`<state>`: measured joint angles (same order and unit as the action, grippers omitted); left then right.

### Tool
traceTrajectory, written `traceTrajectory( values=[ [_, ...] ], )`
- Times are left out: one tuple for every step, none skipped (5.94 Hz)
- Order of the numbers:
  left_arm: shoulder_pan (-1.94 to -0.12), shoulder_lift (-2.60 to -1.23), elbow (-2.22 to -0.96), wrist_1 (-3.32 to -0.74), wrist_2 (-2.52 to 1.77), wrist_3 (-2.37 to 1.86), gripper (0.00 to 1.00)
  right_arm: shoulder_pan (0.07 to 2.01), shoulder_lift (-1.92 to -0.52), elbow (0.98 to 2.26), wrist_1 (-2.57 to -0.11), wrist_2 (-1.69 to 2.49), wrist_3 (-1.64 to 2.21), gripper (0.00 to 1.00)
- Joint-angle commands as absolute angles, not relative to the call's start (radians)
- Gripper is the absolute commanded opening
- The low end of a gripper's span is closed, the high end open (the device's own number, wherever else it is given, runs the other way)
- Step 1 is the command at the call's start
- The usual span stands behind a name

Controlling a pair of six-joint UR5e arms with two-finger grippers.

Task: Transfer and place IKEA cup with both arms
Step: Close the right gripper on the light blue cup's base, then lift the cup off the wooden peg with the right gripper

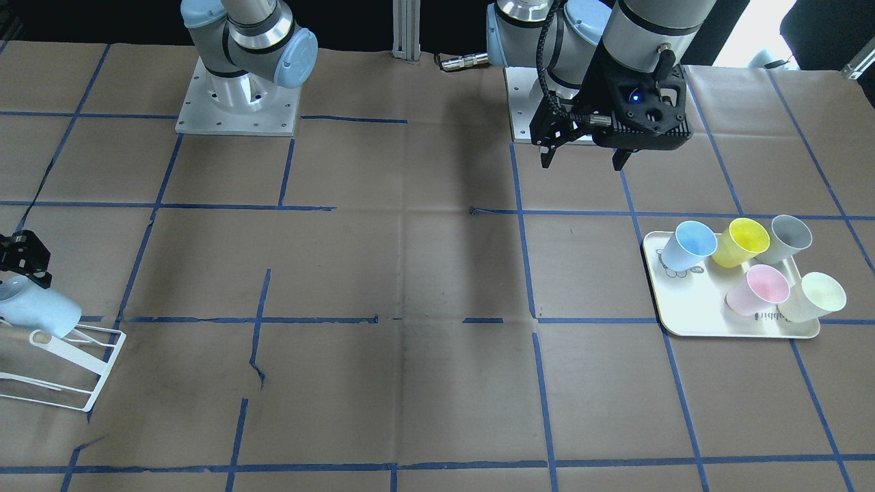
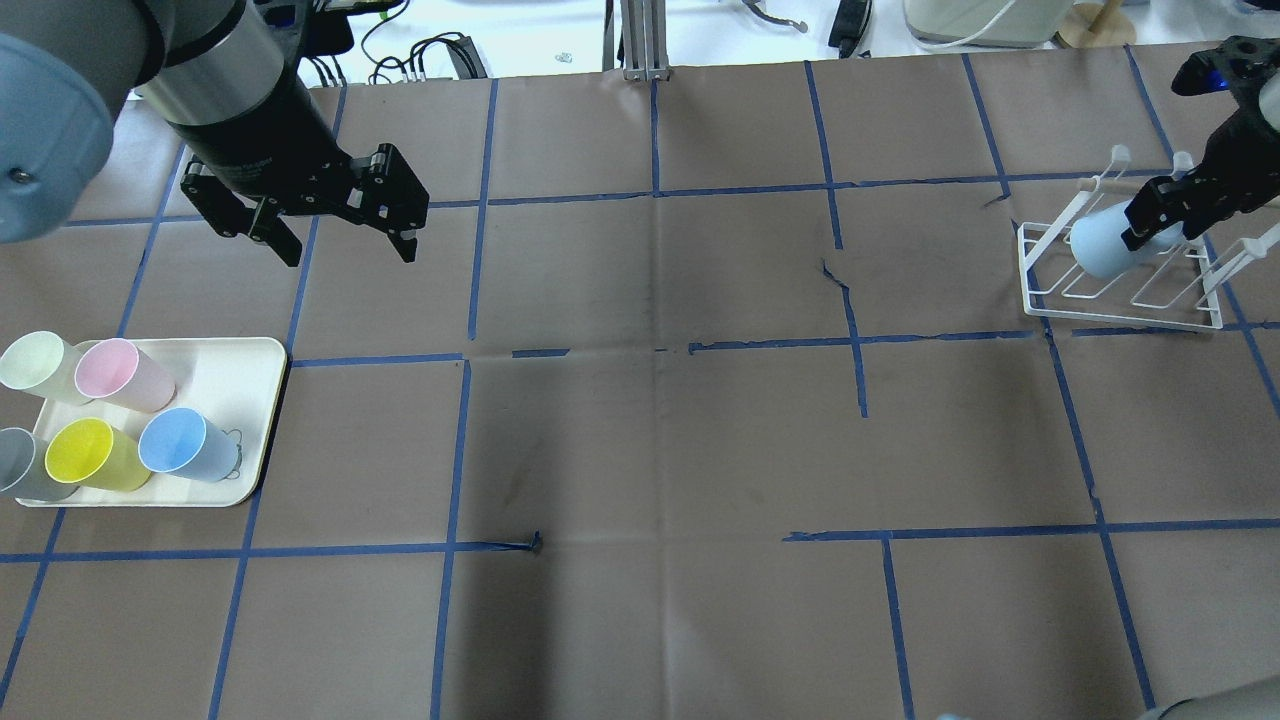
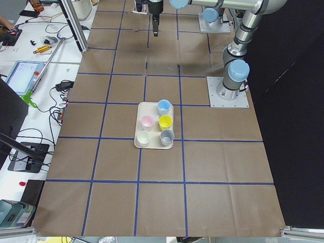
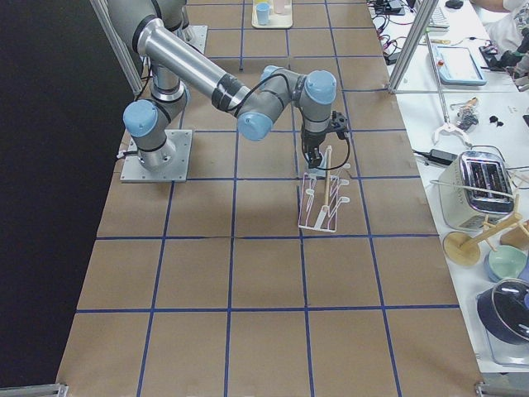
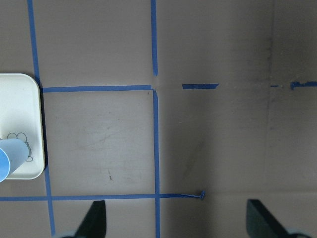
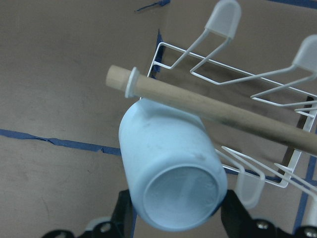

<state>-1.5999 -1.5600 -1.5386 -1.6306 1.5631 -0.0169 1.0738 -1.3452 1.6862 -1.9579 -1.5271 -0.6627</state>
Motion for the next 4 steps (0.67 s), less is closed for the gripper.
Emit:
traceTrajectory(
  values=[
    [-1.6,-1.56,-1.539,-1.631,1.563,-0.017,0.98,1.074,-1.382,1.668,-1.933,-1.526,-0.661,0.27],
    [-1.6,-1.56,-1.539,-1.631,1.563,-0.018,0.98,1.074,-1.45,1.643,-1.846,-1.52,-0.641,0.25],
    [-1.6,-1.56,-1.539,-1.631,1.563,-0.017,0.98,1.075,-1.503,1.608,-1.745,-1.519,-0.625,0.25],
    [-1.598,-1.559,-1.539,-1.631,1.563,-0.012,0.98,1.077,-1.55,1.551,-1.604,-1.511,-0.624,0.25]
  ],
)
